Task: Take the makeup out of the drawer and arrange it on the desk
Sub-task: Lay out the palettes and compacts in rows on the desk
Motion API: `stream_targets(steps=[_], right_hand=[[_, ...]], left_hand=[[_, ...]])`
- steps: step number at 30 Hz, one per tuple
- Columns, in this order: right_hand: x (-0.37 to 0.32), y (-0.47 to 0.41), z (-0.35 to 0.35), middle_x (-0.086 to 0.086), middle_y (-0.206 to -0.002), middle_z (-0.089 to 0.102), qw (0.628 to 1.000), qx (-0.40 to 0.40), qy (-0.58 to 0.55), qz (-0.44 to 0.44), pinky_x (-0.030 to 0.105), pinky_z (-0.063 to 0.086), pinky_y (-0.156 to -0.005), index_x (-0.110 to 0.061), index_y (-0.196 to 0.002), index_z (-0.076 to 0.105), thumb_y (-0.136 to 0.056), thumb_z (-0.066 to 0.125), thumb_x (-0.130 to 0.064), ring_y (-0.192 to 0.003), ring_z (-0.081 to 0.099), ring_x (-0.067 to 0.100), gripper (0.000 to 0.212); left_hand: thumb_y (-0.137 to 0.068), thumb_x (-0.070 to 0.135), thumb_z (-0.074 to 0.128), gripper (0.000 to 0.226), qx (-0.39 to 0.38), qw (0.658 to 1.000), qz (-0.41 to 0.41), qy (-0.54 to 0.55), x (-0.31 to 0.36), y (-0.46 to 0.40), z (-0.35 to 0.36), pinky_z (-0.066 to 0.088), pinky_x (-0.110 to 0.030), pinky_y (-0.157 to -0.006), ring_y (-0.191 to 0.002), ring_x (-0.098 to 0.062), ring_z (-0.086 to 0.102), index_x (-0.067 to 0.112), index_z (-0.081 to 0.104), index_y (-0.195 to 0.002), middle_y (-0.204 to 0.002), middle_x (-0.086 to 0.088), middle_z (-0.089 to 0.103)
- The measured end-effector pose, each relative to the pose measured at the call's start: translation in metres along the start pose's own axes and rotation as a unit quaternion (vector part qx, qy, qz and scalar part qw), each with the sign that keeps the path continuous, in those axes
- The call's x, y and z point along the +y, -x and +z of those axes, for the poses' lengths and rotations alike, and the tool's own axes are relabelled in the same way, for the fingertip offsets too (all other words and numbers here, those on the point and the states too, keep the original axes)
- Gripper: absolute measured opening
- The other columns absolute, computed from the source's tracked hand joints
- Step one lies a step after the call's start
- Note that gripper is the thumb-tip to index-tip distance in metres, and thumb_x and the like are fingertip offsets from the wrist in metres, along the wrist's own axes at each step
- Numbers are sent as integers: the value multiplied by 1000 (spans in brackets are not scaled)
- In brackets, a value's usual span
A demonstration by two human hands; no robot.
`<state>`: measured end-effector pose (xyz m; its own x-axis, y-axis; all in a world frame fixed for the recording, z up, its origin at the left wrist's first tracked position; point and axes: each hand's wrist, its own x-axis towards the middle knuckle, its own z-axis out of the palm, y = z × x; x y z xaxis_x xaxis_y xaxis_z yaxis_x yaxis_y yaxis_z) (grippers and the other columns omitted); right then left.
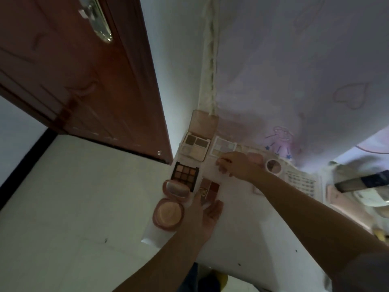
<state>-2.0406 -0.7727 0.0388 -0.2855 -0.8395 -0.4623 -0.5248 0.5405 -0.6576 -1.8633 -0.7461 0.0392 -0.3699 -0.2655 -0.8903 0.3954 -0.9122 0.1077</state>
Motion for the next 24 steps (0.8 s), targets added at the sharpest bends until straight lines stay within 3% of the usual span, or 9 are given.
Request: stream_targets(steps=[2, 6, 8, 11, 15, 17, 19, 24], right_hand=[[-1, -3, 3, 8, -91, 70, 999, 3, 33, -13, 7, 42, -54, -11, -94, 67, -96, 47, -16, -73, 63, 11, 20], [-2, -4, 6, 5, -116, 64, 985, 26, 160, -59, 26, 43, -84, -13, -111, 65, -97, 45, -20, -106, 58, 23, 26], [-4, 1, 4, 7, -119, 62, 981, 36, 179, -69, 34, 45, -92, -13, -113, 64, -98, 43, -21, -108, 57, 24, 27], [-1, 18, -11, 6, -119, 62, 981, 63, 173, -67, 37, 43, -94, -15, -115, 62, -97, 44, -23, -109, 57, 24, 27], [20, 68, -50, 0, -106, 66, 986, 70, 148, -42, 36, 46, -90, -18, -105, 66, -96, 48, -23, -94, 60, 17, 21], [43, 106, -71, 2, -98, 68, 989, 99, 108, -19, 28, 50, -81, -13, -101, 67, -95, 49, -15, -83, 61, 14, 19], [73, 155, -88, 0, -95, 67, 990, 119, 63, 35, 28, 52, -81, -14, -105, 67, -96, 46, -14, -84, 65, 16, 23], [162, 280, -83, 0, -102, 69, 973, 135, 134, 129, 24, 42, -84, -17, -109, 66, -98, 43, -21, -96, 64, 17, 25]], left_hand=[[-93, 20, 57, 23, 24, 1000, 5, 5, -5, 2, 2, 51, -41, -82, -77, -31, 55, -3, 54, -89, -82, -16, 53], [-92, 22, 58, 27, 53, 998, 23, 2, -9, 8, 3, 54, -37, -76, -84, -30, 56, 0, 52, -108, -94, -18, 55], [-95, 21, 53, 30, 60, 997, 39, -14, -10, 10, 4, 52, -38, -78, -87, -29, 56, 3, 49, -119, -93, -17, 54], [-98, 19, 45, 39, 55, 996, 48, -44, -18, 17, 11, 46, -41, -86, -93, -32, 54, 1, 40, -133, -89, -16, 51], [-97, 12, 45, 31, 35, 986, 3, -162, -50, 27, 25, 44, -41, -88, -96, -31, 56, 0, 45, -126, -93, -16, 52], [-96, 11, 46, 17, -5, 966, -35, -258, -78, 31, 33, 46, -40, -83, -84, -26, 56, 2, 53, -108, -90, -15, 56], [-95, 11, 48, 12, -40, 929, -61, -362, -113, 33, 41, 48, -37, -78, -82, -22, 56, 5, 58, -97, -89, -12, 58], [-92, 13, 52, 6, -86, 839, -94, -529, -203, 33, 35, 48, -28, -75, -82, -14, 52, 15, 57, -89, -87, -3, 55]])
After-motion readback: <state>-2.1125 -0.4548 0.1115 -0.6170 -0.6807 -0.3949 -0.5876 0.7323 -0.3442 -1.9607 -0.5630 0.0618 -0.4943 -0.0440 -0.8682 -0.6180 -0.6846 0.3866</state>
